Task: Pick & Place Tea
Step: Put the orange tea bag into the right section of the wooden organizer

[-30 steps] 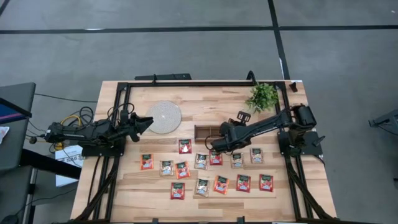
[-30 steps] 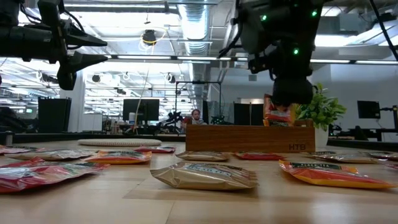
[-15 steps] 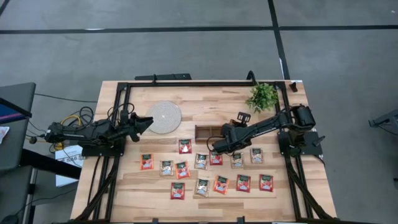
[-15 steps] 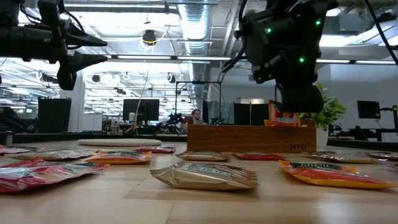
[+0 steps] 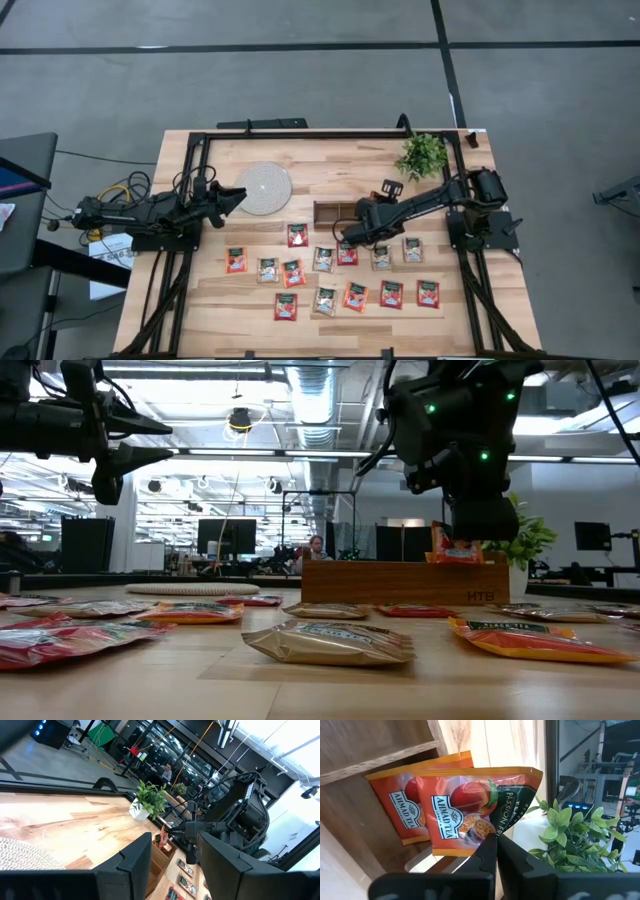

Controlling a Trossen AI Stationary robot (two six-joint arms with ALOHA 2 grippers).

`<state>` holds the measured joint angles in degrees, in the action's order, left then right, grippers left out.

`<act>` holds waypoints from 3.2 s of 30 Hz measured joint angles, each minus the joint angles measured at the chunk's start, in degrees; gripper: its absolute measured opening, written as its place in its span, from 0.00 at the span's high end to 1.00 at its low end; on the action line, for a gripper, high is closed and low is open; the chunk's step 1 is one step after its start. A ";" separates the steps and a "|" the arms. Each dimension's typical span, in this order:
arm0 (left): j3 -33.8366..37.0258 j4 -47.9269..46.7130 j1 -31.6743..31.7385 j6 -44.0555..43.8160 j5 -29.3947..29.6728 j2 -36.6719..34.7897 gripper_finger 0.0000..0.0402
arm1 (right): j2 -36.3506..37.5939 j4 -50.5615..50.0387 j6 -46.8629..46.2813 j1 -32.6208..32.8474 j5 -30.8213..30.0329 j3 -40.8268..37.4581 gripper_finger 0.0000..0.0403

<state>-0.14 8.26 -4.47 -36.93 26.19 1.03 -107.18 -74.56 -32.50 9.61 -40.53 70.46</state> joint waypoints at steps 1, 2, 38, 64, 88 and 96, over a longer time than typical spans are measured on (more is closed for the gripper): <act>0.00 -0.01 0.00 0.00 0.00 0.01 0.62 | 0.00 0.00 0.01 0.01 0.00 0.00 1.00; 0.00 0.00 0.00 0.00 0.00 0.01 0.62 | 0.00 -0.03 0.01 -0.01 0.00 0.00 1.00; 0.00 -0.01 0.00 0.26 0.02 -0.01 0.62 | 0.00 -2.68 3.16 0.02 -1.55 0.02 0.79; 0.00 -0.07 -0.02 0.22 0.02 0.01 0.62 | 9.66 -13.81 2.50 4.30 4.97 10.71 0.80; 0.00 -1.30 -0.01 0.00 0.00 0.01 0.62 | 4.90 17.42 5.98 17.79 36.13 10.69 0.78; 0.00 -2.33 -0.02 -0.04 -0.01 0.01 0.62 | 2.20 22.69 4.32 17.92 36.58 10.78 0.61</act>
<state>-0.14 5.93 -4.48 -36.97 26.19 1.04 -104.97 -51.88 -28.18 27.53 -3.96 81.23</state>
